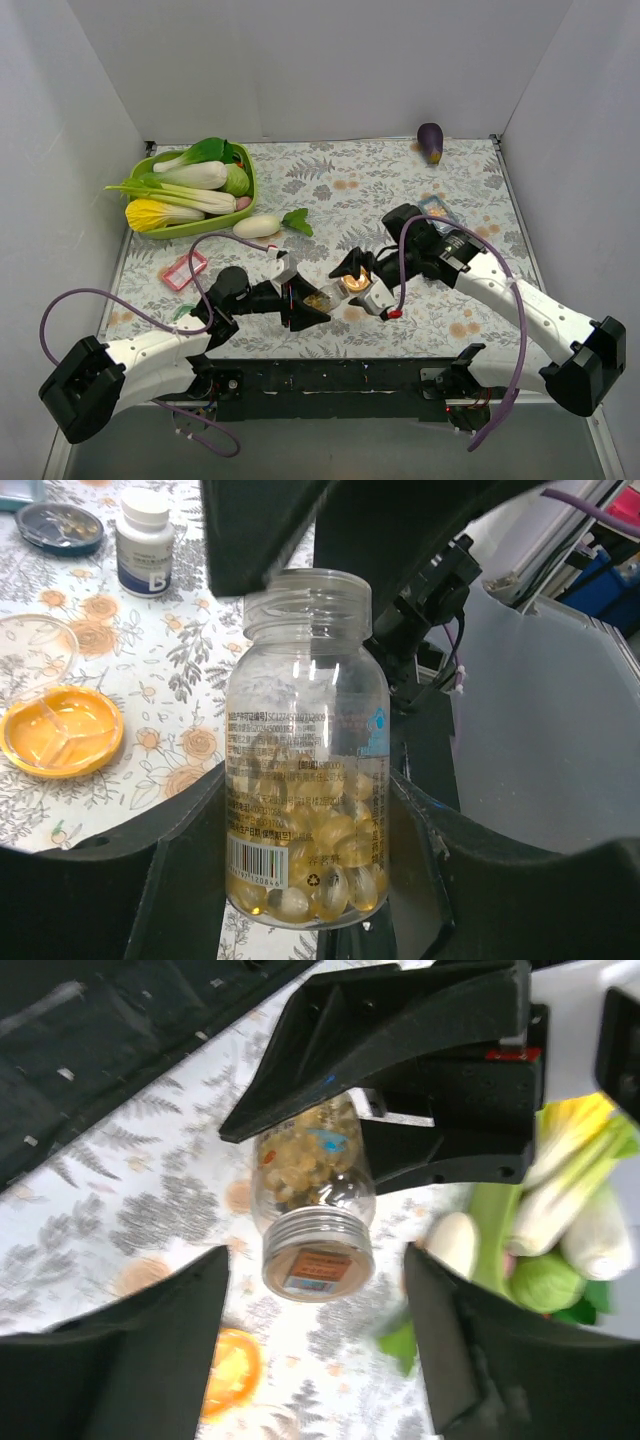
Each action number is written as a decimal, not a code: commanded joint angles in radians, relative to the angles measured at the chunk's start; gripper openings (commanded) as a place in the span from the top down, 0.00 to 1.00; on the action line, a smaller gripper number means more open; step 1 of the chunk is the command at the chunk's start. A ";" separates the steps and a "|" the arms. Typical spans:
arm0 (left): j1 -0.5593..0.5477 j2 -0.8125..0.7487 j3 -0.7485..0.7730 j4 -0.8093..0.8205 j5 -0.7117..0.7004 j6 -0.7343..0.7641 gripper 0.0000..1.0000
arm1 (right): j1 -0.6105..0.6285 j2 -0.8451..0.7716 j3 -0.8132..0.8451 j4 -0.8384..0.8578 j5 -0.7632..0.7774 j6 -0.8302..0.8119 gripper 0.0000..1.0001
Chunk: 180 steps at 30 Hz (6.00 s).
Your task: Sort the pills into containers
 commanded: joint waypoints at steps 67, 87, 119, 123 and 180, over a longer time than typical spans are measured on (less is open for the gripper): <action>0.018 -0.100 0.063 -0.125 0.064 -0.002 1.00 | 0.076 -0.086 0.039 0.208 -0.049 0.541 0.08; 0.018 -0.121 0.071 -0.148 0.050 0.009 1.00 | 0.045 -0.172 -0.166 0.581 0.297 1.987 0.05; 0.018 -0.064 0.130 -0.197 0.170 0.047 1.00 | 0.109 0.136 0.389 -0.460 -0.082 -0.308 0.99; 0.018 -0.057 0.137 -0.219 0.190 0.061 1.00 | 0.151 0.087 0.348 -0.454 0.024 -0.488 0.99; 0.018 -0.038 0.123 -0.203 0.103 0.081 1.00 | 0.011 -0.066 -0.044 0.374 0.196 1.967 0.25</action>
